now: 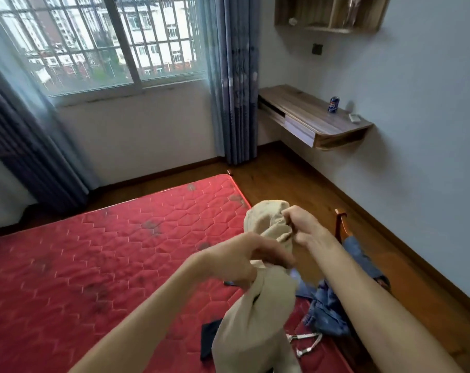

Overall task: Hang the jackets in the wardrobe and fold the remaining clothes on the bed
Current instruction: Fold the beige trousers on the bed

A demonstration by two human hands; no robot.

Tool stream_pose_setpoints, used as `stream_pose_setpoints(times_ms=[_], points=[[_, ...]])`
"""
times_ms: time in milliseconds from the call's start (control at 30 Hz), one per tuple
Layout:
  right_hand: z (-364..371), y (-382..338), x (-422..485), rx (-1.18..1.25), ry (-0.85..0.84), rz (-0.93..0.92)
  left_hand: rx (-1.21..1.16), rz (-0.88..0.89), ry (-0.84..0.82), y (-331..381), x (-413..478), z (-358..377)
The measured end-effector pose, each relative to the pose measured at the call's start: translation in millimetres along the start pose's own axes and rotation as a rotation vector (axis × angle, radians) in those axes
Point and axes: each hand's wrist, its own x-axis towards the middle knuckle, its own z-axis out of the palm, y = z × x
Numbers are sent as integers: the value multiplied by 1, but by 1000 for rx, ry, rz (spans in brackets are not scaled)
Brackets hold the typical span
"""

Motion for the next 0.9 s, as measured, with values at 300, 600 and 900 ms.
stream_pose_setpoints(times_ms=[300,600,900], points=[[21,-36,-67,108,-301,-132,-237,-331,860,-69,-29,-45],[-8,-70,-105,128,-177,-411,-260,-97,920,-44,3,-45],[-26,-59,-74,-587,-117,-377,-146,126,740,33,18,-56]])
